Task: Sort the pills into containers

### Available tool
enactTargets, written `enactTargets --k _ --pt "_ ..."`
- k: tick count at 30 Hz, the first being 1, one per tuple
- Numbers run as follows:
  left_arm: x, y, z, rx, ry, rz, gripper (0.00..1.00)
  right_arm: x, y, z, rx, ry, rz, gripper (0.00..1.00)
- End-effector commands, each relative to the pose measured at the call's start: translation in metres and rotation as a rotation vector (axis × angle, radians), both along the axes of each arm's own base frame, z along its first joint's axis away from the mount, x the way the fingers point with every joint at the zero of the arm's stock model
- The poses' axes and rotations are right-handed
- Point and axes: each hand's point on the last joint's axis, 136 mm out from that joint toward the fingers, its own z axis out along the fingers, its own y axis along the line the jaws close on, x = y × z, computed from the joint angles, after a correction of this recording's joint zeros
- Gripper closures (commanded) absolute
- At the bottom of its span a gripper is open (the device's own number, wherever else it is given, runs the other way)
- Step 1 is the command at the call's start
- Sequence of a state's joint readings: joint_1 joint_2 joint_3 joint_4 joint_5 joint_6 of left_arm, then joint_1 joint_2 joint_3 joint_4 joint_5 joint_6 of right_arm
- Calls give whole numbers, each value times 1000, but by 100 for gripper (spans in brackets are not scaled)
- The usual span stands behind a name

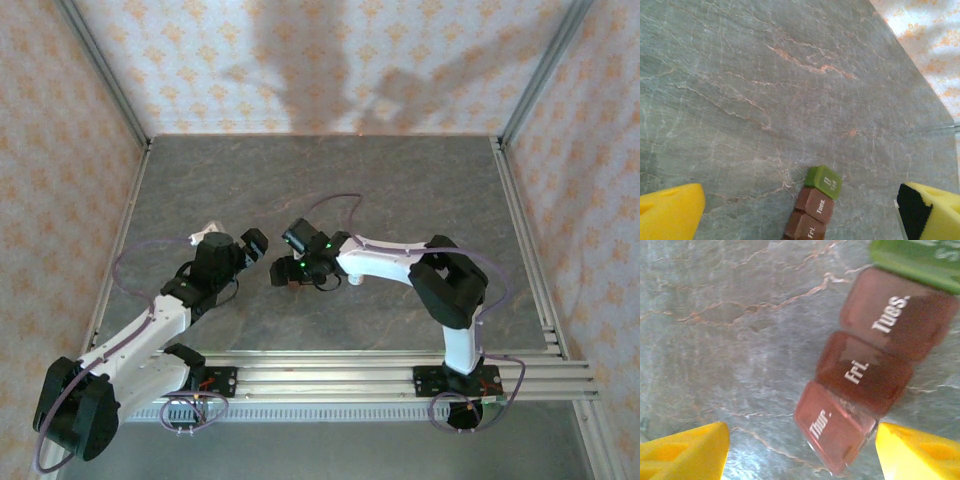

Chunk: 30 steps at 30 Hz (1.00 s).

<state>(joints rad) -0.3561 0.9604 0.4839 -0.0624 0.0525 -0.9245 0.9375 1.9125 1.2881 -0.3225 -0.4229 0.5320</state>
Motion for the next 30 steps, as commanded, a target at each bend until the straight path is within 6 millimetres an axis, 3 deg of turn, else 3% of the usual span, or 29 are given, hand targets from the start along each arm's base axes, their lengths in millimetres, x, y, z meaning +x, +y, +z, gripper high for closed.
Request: enactTargets --k 1,7,11,17,26,30 --pt "10 4 16 -7 -37 -1 0 2 4 5 32 -1 -6 23" --pt "15 12 25 -18 -45 8 0 14 -16 31 -47 -123 17 23" --pt "15 12 25 -18 -41 3 0 35 -37 43 -145 -204 27 23" --pt "12 11 18 -26 -30 2 0 74 -59 33 -324 -260 9 22" --pt "10 11 15 -43 -26 9 0 113 -39 8 -423 -263 -24 20" --pt "9 12 14 -44 -25 12 0 121 -30 -1 -438 -253 -21 20"
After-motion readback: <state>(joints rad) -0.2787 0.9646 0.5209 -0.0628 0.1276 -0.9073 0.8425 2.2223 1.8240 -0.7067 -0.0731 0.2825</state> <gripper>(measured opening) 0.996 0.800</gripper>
